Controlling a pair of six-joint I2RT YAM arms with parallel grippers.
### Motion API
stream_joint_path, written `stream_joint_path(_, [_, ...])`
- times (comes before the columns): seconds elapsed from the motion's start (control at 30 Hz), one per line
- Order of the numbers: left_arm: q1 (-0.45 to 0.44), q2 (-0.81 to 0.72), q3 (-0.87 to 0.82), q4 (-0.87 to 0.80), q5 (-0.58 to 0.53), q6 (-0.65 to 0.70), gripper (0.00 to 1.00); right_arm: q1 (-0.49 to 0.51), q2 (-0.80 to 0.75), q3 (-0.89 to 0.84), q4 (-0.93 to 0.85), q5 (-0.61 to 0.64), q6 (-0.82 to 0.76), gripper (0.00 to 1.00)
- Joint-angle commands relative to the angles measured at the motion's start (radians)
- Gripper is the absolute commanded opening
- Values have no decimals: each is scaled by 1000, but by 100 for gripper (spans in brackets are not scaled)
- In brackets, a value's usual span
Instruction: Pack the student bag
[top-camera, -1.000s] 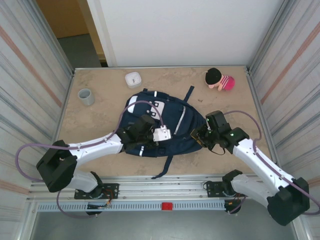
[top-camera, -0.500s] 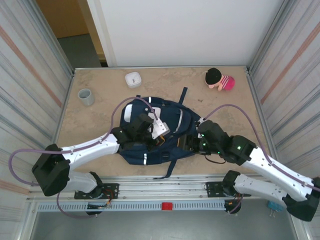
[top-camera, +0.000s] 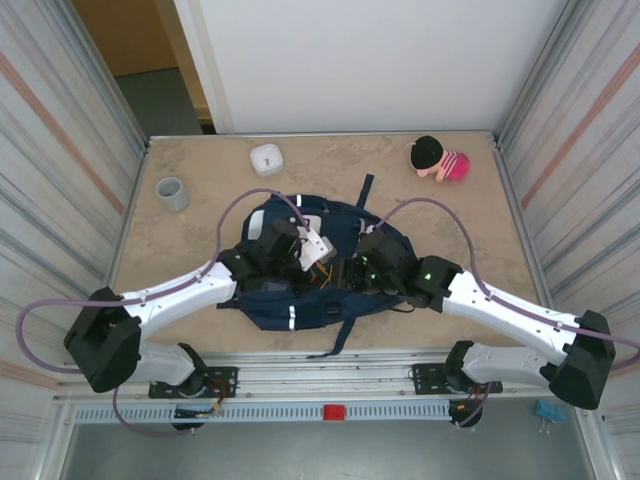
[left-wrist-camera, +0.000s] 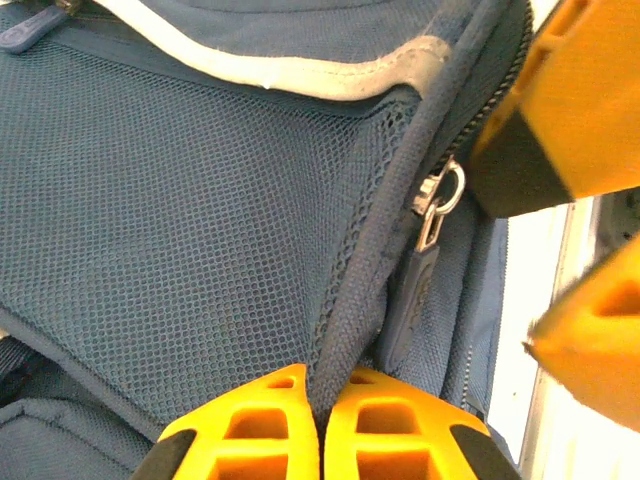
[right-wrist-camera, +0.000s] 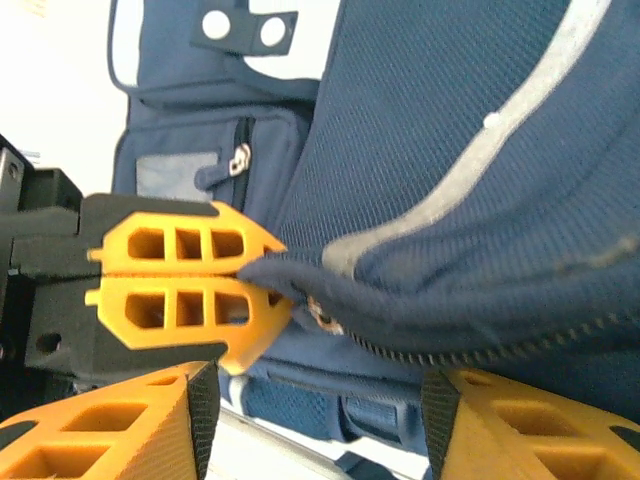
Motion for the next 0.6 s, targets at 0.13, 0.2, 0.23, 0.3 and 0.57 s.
stream_joint_path(0.13, [6,-17,-5,135,235,-60,0,-43,9,-44,109,55,6,53])
stream_joint_path(0.2, [7,-16,-5,140,247,-60,0,-43,26,-31,55,112,7,51])
stream_joint_path(0.23, [6,-17,-4,140,244,-60,0,-42,33,-22,24,139,6,50])
stream_joint_path(0.3, [8,-22,-5,139,233,-55,0,-37,40,-7,-55,202,3,45])
stream_joint_path(0.57, [25,-23,-8,124,184,-48,0,-30,-7,-19,-139,289,-15,29])
